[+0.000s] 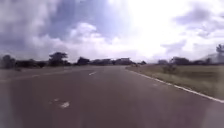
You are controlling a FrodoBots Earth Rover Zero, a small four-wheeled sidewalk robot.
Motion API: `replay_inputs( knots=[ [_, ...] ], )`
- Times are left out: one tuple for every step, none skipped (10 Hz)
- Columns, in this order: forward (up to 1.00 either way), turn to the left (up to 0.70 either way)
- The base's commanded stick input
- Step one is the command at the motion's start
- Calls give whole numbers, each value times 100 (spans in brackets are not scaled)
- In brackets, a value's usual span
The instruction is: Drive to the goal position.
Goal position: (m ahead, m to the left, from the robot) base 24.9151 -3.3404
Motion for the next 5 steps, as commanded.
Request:
replay_inputs(
  knots=[
    [100,0],
    [100,0],
    [100,0],
    [100,0],
    [100,0]
  ],
)
